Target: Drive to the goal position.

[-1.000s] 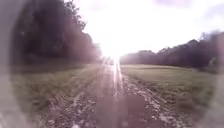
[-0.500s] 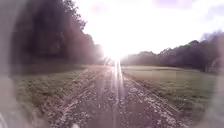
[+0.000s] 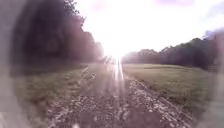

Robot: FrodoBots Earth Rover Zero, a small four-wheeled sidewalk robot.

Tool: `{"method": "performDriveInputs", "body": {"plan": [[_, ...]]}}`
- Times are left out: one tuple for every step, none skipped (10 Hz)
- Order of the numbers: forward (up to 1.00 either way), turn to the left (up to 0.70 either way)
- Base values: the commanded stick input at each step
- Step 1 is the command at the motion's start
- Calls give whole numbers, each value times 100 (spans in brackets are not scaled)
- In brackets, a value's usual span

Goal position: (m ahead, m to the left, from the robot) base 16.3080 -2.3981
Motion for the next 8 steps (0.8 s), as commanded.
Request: {"method": "performDriveInputs", "body": {"plan": [[85,0],[85,0],[85,0],[85,0],[85,0],[85,0],[85,0],[85,0]]}}
